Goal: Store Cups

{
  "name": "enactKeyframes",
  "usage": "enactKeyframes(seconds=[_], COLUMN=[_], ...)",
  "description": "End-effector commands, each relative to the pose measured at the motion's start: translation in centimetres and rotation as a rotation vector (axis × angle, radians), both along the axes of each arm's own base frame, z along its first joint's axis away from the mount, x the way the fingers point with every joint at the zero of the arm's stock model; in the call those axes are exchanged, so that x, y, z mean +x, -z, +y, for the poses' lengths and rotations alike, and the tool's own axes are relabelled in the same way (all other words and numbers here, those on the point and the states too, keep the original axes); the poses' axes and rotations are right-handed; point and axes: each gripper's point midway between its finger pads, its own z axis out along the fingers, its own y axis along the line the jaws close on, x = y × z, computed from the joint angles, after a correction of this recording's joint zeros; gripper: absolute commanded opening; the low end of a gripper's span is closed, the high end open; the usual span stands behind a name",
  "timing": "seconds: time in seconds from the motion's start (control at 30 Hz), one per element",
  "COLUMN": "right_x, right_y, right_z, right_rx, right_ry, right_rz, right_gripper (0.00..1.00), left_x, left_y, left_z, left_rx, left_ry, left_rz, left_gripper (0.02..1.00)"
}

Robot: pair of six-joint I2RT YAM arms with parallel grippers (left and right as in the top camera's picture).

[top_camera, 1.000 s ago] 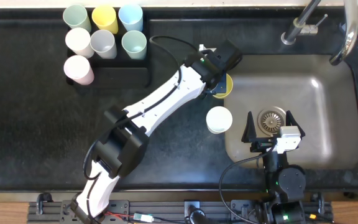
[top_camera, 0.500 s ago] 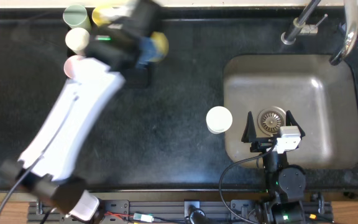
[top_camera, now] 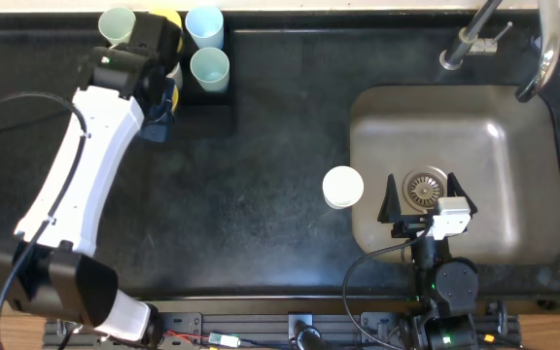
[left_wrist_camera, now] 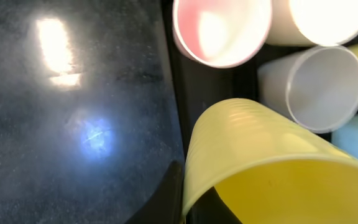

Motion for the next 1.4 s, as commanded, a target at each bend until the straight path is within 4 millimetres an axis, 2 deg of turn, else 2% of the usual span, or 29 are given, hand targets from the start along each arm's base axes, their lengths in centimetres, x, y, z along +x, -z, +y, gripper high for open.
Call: enactKeyframes(seconds=[0.03, 0.3, 0.87, 1.17, 1.4], right_x=[0.1, 0.1, 0.1, 0.1, 0.1], right_y=[0.4, 0.4, 0.4, 0.4, 0.4], right_z=[-0.2, -0.2, -0.2, -0.2, -0.2], right_rx=[-0.004, -0.004, -0.004, -0.004, -0.004], right_ry=[0.008, 0.008, 0.008, 0.008, 0.008], right_rz=[0.001, 0.001, 0.001, 0.001, 0.001], right_gripper=[0.998, 0.998, 0.998, 0.998, 0.998], left_x=[0.3, 1.2, 2.3, 3.0, 3.0], left_y=[1.5, 3.7, 7.1, 8.0, 8.6], left_z=[0.1, -0.4, 0.1, 0.0, 0.8], left_rx=[-0.031, -0.046, -0.055, -0.055, -0.056], left_ry=[-0.053, -0.051, -0.074, -0.072, -0.086], left_rz=[0.031, 0.067, 0.125, 0.119, 0.135], left_gripper=[0.036, 0.036, 0.036, 0.036, 0.036])
